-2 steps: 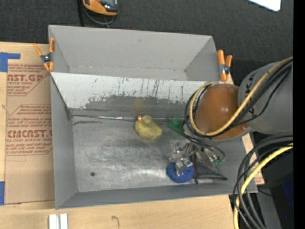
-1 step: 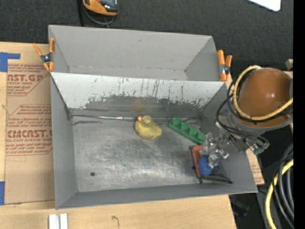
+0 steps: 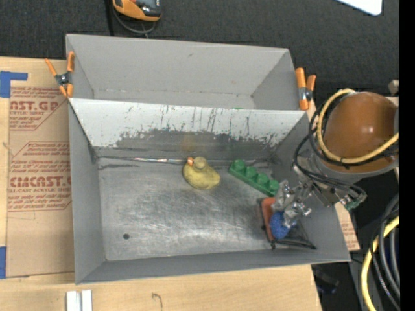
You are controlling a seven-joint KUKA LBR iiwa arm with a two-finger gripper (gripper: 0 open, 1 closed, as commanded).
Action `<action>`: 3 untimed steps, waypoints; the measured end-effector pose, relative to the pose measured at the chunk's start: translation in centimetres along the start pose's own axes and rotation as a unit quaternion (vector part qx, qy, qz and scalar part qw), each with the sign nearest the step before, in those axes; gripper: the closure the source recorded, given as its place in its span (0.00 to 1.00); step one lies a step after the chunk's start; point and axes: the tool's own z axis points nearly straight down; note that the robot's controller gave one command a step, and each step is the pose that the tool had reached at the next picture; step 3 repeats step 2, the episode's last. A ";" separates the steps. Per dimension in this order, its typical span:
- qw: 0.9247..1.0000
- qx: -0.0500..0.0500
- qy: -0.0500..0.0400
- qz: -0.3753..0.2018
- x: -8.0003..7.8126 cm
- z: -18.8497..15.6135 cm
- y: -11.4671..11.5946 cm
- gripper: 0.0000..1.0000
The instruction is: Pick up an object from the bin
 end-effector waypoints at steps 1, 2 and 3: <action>1.000 -0.003 0.004 -0.021 -0.4 -3.8 0.6 1.00; 1.000 0.001 -0.001 0.020 0.2 -18.3 0.1 1.00; 1.000 0.001 -0.001 0.020 0.2 -18.3 0.1 1.00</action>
Offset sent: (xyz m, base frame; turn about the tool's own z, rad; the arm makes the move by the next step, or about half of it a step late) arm -0.0031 -0.0012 0.1829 0.0400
